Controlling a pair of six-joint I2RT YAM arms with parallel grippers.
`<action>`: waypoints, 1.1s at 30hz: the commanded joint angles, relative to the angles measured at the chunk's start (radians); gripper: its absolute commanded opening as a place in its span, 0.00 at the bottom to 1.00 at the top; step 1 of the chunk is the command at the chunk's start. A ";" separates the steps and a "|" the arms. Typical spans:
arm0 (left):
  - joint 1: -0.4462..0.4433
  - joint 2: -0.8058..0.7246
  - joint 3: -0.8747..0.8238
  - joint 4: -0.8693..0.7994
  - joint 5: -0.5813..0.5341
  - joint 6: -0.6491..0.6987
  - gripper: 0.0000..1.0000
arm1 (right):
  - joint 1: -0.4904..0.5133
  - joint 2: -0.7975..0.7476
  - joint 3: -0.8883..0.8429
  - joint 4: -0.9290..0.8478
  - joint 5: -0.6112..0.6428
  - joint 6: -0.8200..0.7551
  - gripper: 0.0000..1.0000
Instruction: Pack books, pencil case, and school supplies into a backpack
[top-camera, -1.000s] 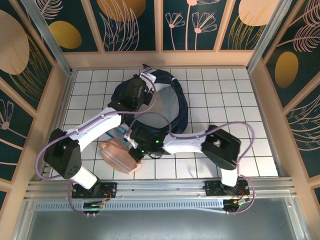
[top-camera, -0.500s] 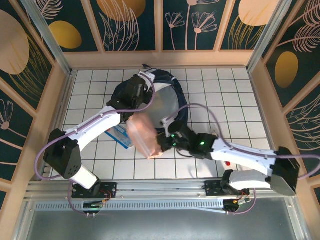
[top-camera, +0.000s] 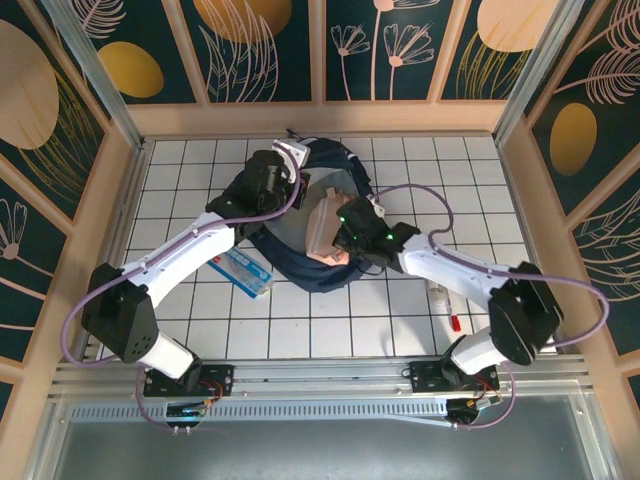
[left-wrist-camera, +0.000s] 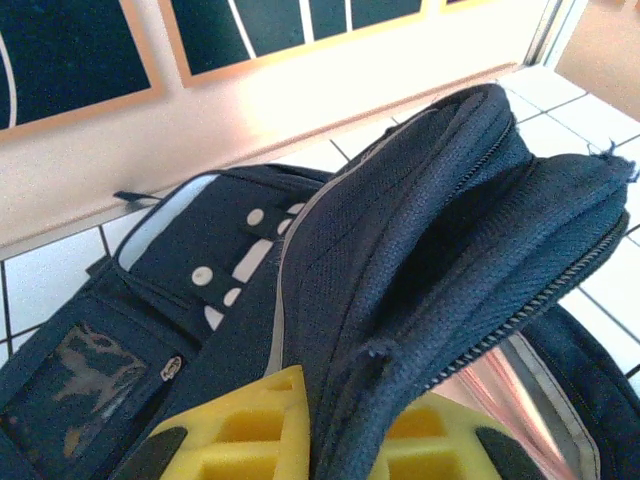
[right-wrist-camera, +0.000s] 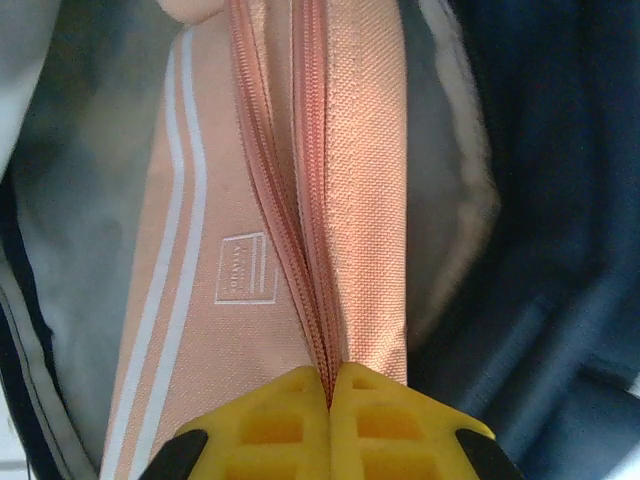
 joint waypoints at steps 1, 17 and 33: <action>-0.004 -0.078 0.035 0.251 0.079 -0.111 0.00 | -0.030 0.081 0.142 0.043 0.113 0.144 0.00; -0.005 -0.067 0.072 0.314 0.098 -0.173 0.00 | -0.107 0.420 0.096 0.938 -0.277 0.089 0.40; -0.005 -0.076 0.093 0.292 0.079 -0.173 0.00 | -0.078 0.250 -0.076 0.585 -0.332 0.213 0.52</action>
